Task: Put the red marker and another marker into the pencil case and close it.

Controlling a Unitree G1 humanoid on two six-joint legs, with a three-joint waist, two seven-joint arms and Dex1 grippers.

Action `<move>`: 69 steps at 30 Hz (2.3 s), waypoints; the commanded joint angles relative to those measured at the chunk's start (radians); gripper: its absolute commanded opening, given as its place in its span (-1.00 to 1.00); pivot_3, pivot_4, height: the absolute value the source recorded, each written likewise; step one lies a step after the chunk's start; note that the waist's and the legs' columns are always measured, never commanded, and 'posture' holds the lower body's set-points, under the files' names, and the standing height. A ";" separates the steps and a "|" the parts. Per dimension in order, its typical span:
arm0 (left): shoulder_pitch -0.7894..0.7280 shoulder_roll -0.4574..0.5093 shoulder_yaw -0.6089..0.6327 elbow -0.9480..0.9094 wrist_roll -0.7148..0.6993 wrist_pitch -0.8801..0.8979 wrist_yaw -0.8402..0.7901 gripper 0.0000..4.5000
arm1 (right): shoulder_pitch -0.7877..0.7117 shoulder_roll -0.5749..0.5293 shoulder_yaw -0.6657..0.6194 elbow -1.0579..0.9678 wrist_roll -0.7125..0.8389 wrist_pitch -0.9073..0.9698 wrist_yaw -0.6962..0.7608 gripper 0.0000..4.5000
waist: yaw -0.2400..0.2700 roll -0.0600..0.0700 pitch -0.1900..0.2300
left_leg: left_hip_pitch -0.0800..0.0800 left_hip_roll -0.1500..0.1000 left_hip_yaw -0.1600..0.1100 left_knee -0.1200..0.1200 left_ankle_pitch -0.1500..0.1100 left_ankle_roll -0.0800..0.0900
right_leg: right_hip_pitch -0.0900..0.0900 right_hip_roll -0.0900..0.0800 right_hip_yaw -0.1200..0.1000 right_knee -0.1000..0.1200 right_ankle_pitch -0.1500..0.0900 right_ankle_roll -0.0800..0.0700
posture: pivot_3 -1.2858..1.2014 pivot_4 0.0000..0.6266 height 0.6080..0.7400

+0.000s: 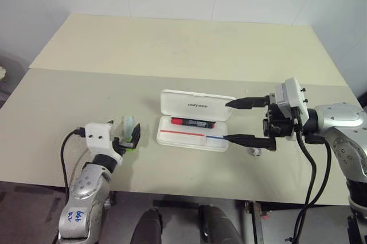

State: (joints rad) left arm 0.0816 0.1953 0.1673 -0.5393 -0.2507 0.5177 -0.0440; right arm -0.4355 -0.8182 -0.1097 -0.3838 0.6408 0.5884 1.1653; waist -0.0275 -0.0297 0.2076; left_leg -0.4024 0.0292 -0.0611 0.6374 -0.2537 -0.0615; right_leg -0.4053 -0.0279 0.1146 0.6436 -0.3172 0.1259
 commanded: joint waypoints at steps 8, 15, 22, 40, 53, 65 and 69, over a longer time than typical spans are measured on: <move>-0.087 -0.055 -0.033 -0.061 0.009 0.268 0.112 1.00 | 0.034 -0.031 -0.146 0.006 0.149 0.030 0.013 0.99 | 0.000 0.000 0.000 | 0.000 0.000 0.000 0.000 0.000 0.000 | 0.000 0.000 0.000 0.000 0.000 0.000 | 0.03 -0.52 1.00; -0.148 -0.061 -0.043 -0.022 0.030 0.398 0.139 1.00 | 0.109 -0.020 -0.236 -0.001 0.245 -0.007 0.055 0.99 | 0.000 0.000 0.000 | 0.005 0.000 -0.001 0.000 0.000 0.000 | 0.006 0.001 0.000 -0.001 0.000 0.001 | 0.03 -0.52 1.00; -0.195 -0.069 -0.040 -0.004 0.040 0.550 0.156 1.00 | 0.125 -0.008 -0.208 -0.013 0.213 -0.043 0.007 0.99 | -0.001 0.000 0.000 | 0.016 0.000 0.002 -0.001 0.001 0.001 | 0.022 0.001 0.002 -0.017 -0.002 -0.009 | 0.03 -0.52 1.00; -0.262 0.064 0.098 0.017 0.009 0.509 -0.014 -0.52 | 0.088 0.002 -0.162 0.022 0.159 -0.088 -0.022 1.00 | -0.001 0.001 0.000 | 0.019 0.000 0.002 -0.005 0.000 -0.001 | 0.027 0.000 0.003 -0.025 0.002 -0.003 | 0.03 -0.52 1.00; -0.403 0.485 0.236 0.205 -0.289 0.147 -0.703 -0.52 | 0.146 0.009 -0.185 -0.013 0.152 -0.113 -0.049 1.00 | 0.002 -0.001 0.001 | 0.006 0.001 0.003 -0.010 -0.002 -0.003 | 0.010 -0.002 0.000 -0.022 0.005 0.001 | 0.03 -0.52 1.00; -0.600 0.594 -0.121 0.353 -0.218 -0.010 -1.071 -0.52 | 0.209 0.028 -0.196 -0.066 0.153 -0.128 -0.120 1.00 | 0.000 0.000 0.002 | 0.002 0.001 0.003 -0.008 -0.002 -0.002 | 0.008 -0.001 0.000 -0.020 0.005 0.002 | 0.03 -0.52 1.00; -0.685 0.516 -0.237 0.456 -0.131 -0.144 -1.098 -0.52 | 0.232 0.037 -0.194 -0.078 0.148 -0.139 -0.133 1.00 | 0.002 0.000 0.002 | 0.002 0.001 0.003 -0.007 -0.002 -0.002 | 0.008 -0.001 0.000 -0.020 0.005 0.002 | 0.03 -0.52 1.00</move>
State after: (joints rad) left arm -0.5784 0.7213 -0.0431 -0.0987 -0.4182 0.4381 -1.1298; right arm -0.2094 -0.7827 -0.2820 -0.4290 0.7806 0.4717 1.0404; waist -0.0253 -0.0296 0.2092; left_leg -0.4007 0.0301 -0.0585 0.6309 -0.2556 -0.0637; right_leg -0.3972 -0.0288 0.1149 0.6238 -0.3122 0.1285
